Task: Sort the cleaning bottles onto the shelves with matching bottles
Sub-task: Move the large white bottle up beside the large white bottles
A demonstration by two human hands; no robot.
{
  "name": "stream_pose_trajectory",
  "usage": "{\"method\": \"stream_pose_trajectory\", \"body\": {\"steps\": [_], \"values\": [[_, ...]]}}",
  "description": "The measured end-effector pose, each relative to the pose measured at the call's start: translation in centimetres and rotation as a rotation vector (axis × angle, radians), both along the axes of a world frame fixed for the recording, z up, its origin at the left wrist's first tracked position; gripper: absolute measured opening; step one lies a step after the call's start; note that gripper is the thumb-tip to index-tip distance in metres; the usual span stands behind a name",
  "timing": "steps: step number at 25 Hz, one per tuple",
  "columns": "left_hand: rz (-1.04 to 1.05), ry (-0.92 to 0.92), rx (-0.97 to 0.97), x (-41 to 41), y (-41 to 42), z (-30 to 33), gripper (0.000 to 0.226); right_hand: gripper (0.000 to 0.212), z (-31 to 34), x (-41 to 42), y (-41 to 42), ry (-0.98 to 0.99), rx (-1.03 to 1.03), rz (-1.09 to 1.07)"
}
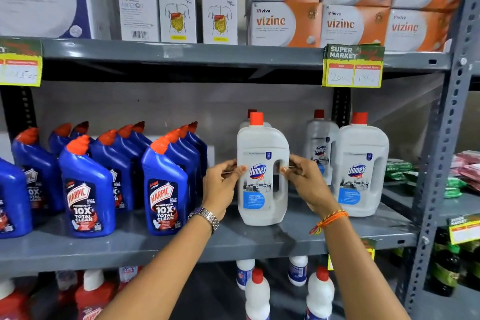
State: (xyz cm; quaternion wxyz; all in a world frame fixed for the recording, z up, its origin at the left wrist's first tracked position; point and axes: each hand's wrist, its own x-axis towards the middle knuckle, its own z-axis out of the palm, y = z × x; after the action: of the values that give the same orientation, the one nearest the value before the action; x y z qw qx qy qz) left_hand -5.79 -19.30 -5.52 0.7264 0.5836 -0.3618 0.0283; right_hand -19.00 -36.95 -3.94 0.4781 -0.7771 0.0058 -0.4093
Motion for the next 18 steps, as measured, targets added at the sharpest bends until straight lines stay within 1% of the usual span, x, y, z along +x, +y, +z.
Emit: {"method": "stream_pose_trajectory", "body": {"steps": [8,11,14,18], "values": [[-0.010,0.029,0.043,-0.7,0.2,0.5,0.031,0.034,-0.3,-0.2,0.2,-0.009,0.029,0.019],[-0.019,0.028,0.065,-0.8,0.4,0.6,0.030,0.029,-0.3,0.0,0.1,-0.007,0.042,0.008],[-0.027,0.039,0.080,-1.0,0.3,0.7,0.028,0.025,-0.4,0.3,0.0,-0.012,0.026,-0.047],[0.005,0.046,0.111,-1.1,0.2,0.9,0.031,0.027,-0.4,0.4,0.1,-0.013,0.043,-0.052]]}}
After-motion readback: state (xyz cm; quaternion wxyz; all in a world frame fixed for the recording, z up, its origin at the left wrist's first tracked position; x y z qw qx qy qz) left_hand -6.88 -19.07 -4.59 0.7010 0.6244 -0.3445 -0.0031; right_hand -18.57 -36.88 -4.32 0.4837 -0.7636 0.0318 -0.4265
